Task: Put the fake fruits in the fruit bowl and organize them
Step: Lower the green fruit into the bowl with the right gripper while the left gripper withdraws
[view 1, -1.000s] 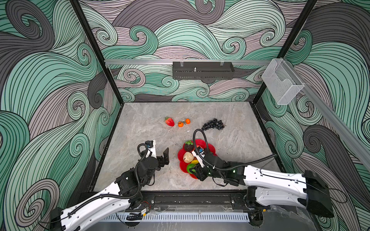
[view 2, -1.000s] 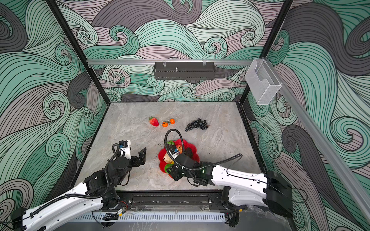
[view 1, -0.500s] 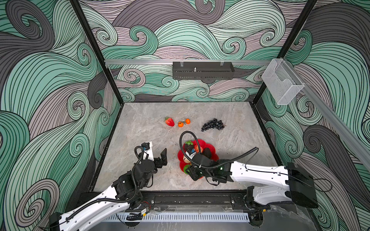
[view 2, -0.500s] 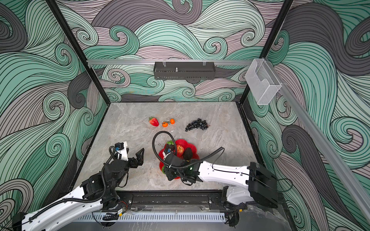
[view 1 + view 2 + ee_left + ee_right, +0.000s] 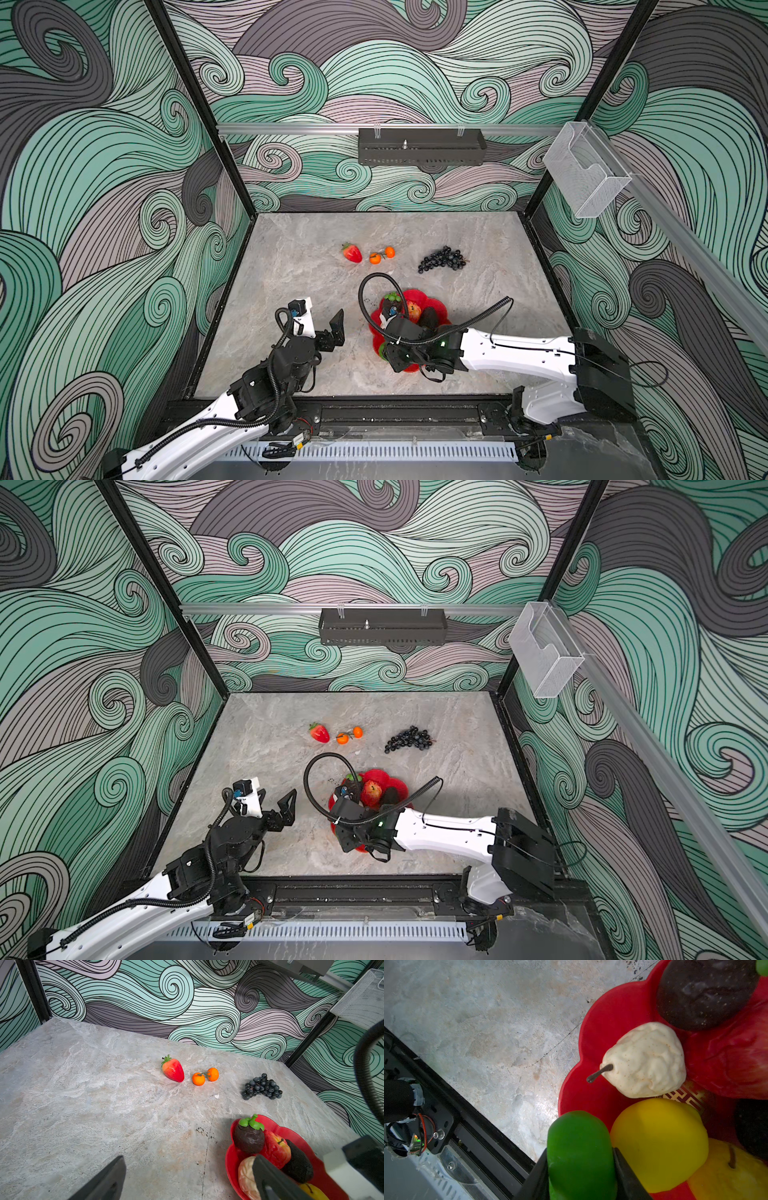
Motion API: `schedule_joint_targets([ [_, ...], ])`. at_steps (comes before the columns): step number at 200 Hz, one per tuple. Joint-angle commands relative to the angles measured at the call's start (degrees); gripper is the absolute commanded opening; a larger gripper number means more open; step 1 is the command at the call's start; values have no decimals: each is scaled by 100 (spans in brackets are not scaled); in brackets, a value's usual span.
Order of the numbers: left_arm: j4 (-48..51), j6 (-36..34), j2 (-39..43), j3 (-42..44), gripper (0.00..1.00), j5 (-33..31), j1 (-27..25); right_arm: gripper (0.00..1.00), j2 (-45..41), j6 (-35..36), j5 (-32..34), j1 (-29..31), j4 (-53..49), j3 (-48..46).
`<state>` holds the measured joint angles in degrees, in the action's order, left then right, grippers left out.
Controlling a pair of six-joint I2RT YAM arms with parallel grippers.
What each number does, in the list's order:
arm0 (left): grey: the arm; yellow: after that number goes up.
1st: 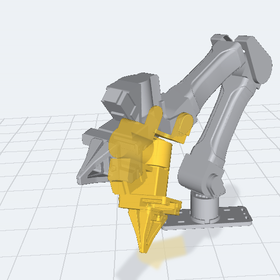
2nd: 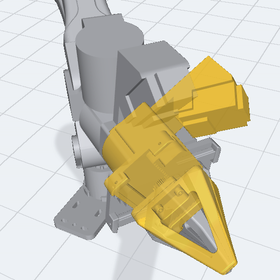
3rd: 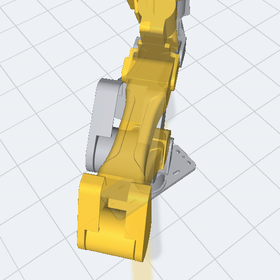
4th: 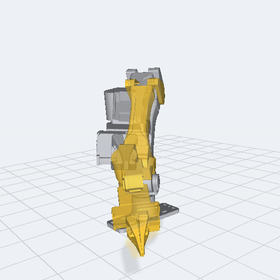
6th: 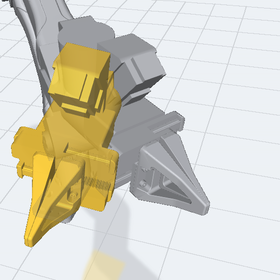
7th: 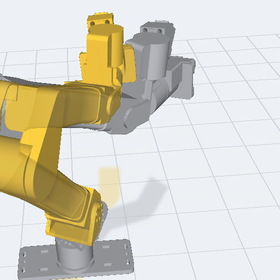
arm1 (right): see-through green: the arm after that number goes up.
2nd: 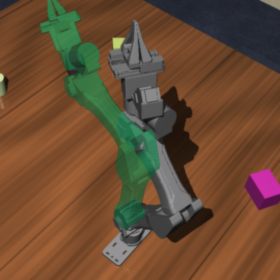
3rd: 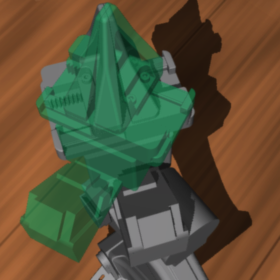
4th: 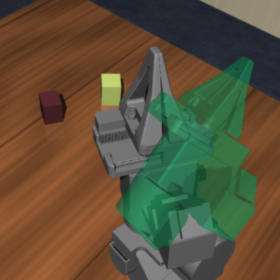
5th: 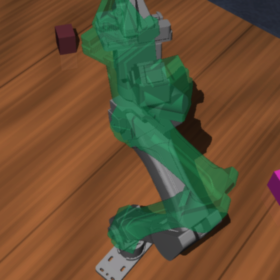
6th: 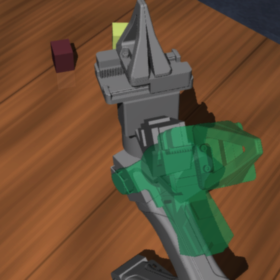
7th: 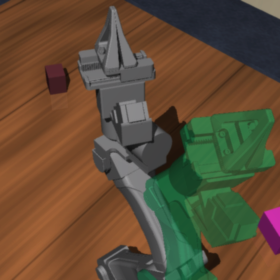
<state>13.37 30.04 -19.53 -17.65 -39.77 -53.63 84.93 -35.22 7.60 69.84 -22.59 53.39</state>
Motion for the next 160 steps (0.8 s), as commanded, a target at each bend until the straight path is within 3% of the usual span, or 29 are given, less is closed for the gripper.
schedule_joint_targets([
  [1, 0, -25, 72, -28, 97, -14, 54, 39, 121, -116, 198, 29, -301, 215],
  [62, -11, -42, 81, -10, 97, 12, 54, 40, 408, -134, 295, 29, -424, 435],
  [160, -8, -37, 81, -19, 97, 13, 55, 51, 699, -99, 286, 27, -592, 726],
])
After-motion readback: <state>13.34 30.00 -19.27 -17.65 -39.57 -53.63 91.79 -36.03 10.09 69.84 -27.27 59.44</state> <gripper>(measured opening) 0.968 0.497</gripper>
